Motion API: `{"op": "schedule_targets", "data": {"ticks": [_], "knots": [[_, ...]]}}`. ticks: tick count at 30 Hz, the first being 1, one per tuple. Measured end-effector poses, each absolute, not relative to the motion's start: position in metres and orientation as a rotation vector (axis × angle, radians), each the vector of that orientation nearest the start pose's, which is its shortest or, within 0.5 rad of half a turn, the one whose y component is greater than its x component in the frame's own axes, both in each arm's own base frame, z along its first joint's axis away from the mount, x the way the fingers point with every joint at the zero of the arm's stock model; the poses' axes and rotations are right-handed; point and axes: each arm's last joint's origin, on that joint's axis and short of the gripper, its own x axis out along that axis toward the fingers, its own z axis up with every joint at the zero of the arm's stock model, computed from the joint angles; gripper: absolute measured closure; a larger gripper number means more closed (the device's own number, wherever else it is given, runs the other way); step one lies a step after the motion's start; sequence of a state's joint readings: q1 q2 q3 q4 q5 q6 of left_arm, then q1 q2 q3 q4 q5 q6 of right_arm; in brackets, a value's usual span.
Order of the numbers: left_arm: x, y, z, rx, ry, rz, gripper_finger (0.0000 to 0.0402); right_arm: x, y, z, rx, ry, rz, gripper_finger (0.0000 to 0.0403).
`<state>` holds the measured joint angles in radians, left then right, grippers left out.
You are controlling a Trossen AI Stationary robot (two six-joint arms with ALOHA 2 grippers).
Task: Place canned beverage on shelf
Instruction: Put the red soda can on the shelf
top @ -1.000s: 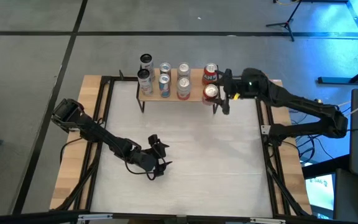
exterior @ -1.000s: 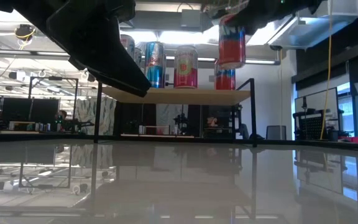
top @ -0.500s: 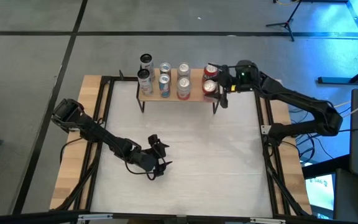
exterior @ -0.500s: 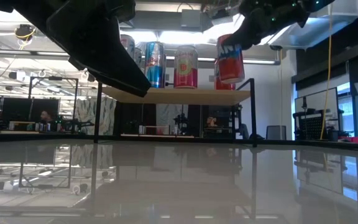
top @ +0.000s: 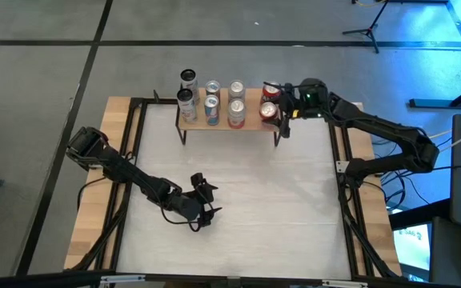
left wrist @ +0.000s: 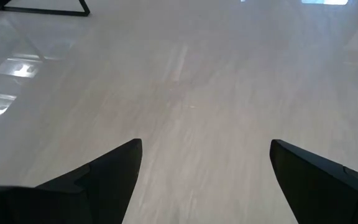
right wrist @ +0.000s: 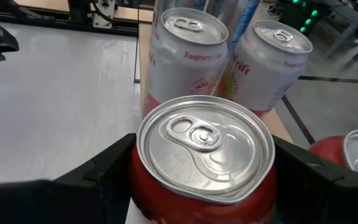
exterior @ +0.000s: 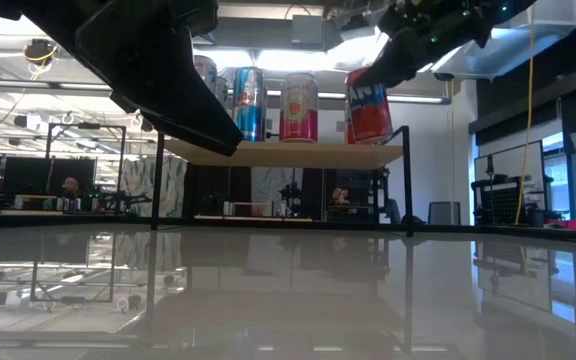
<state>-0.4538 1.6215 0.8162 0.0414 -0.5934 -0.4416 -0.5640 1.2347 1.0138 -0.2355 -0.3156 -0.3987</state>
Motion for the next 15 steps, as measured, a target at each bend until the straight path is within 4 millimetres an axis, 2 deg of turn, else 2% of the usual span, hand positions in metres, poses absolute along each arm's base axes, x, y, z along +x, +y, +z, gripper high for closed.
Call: {"op": "schedule_targets", "data": {"ticks": [9, 15], "knots": [[0.2881, -0.1225, 0.1686, -0.043, 0.613, 0.273, 0.0058, 0.2337, -0.1372, 0.3119, -0.193, 0.462, -0.157, 0.0111], [0.2881, -0.1225, 0.1686, -0.043, 0.613, 0.273, 0.0058, 0.2336, -0.1374, 0.3118, -0.197, 0.465, -0.164, 0.0066]]}}
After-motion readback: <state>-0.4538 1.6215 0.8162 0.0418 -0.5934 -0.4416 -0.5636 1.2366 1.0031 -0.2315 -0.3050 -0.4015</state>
